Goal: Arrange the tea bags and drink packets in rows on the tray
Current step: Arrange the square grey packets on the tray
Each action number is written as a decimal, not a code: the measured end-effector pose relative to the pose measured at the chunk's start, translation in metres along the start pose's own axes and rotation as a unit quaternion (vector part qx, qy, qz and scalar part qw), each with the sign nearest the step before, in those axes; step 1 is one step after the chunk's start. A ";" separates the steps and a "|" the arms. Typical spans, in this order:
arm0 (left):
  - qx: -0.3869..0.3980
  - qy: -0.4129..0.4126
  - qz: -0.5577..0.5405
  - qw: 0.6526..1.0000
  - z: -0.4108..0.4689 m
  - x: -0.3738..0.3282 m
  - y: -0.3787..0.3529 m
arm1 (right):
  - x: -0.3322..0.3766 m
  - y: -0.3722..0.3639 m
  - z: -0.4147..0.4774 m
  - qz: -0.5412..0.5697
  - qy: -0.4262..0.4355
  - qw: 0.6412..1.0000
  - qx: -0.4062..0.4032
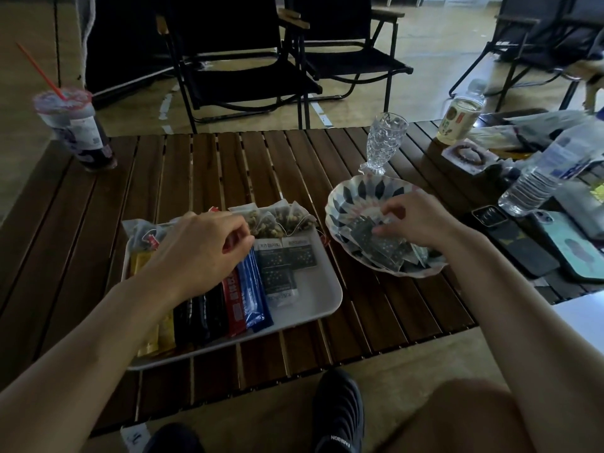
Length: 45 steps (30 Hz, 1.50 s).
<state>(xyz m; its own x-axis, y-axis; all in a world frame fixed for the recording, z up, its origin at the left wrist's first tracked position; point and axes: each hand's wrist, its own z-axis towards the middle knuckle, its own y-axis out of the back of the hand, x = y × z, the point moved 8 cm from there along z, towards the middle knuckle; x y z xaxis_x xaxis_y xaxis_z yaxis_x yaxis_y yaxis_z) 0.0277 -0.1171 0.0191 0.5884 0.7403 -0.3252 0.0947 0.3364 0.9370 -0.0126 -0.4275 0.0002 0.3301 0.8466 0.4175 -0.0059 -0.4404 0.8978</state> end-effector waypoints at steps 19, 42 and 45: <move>-0.010 0.016 0.002 1.000 -0.018 0.025 0.017 | 0.057 0.028 -0.003 0.130 0.142 0.971 -0.139; 0.020 0.035 -0.020 0.999 -0.024 0.034 0.019 | 0.122 -0.073 -0.014 -0.015 0.252 0.960 0.120; 0.020 0.034 -0.017 0.999 -0.024 0.034 0.018 | 0.122 -0.074 -0.016 -0.027 0.254 0.958 0.130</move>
<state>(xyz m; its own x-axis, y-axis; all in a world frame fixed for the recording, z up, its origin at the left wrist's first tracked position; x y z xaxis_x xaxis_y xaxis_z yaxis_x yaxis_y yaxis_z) 0.0299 -0.0717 0.0221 0.5283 0.7673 -0.3636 0.1468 0.3393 0.9292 0.0133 -0.2866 -0.0126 -0.1789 0.8770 0.4458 0.2554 -0.3962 0.8819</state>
